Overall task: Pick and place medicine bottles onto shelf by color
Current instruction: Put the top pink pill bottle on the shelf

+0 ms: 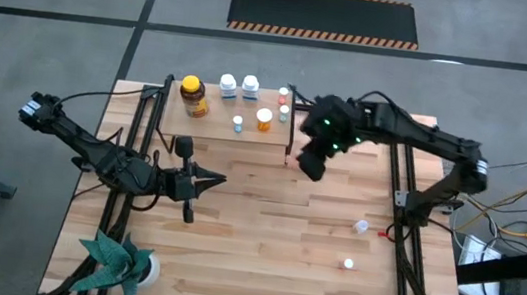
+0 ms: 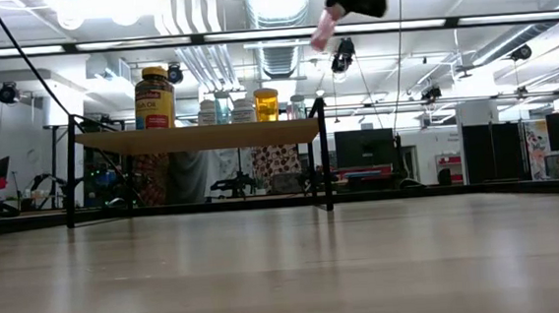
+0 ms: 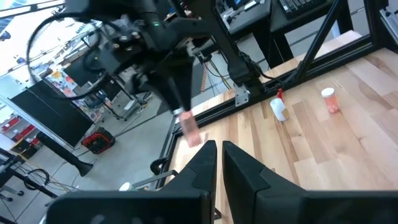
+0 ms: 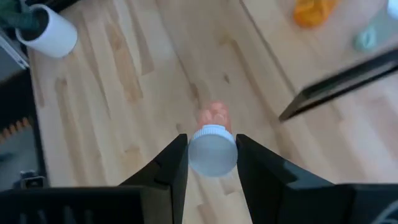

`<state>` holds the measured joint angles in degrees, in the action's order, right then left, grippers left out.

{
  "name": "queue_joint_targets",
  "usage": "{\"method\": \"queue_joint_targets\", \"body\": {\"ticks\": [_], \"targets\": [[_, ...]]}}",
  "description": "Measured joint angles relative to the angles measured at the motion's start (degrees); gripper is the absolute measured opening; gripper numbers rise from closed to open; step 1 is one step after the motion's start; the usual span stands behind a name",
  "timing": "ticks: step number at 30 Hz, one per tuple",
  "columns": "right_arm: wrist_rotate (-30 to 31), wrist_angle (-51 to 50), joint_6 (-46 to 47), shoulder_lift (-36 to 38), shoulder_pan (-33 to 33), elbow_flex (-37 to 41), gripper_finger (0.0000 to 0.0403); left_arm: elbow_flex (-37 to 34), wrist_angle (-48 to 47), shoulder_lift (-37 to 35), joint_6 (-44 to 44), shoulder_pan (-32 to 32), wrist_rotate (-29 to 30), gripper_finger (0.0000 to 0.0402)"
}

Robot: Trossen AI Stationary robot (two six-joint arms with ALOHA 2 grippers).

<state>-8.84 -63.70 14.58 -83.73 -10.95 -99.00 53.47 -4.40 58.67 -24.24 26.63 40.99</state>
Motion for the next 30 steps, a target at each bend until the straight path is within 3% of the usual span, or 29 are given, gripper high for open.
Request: {"method": "queue_joint_targets", "body": {"ticks": [7,13,30], "targets": [[0.00,-9.13,-10.40,-11.30,-3.14,-15.38,0.0111,0.00,0.04,0.02,1.16,0.00,0.00,0.0008],[-0.01,-12.66,-15.00,-17.49,-6.02,-22.78,0.0111,0.00,0.02,0.02,1.17,0.00,0.00,0.0008],[4.38,-12.37,-18.58,-24.36,-10.47,-24.85,0.0111,0.00,-0.02,0.02,1.13,0.01,0.00,0.0008]]}}
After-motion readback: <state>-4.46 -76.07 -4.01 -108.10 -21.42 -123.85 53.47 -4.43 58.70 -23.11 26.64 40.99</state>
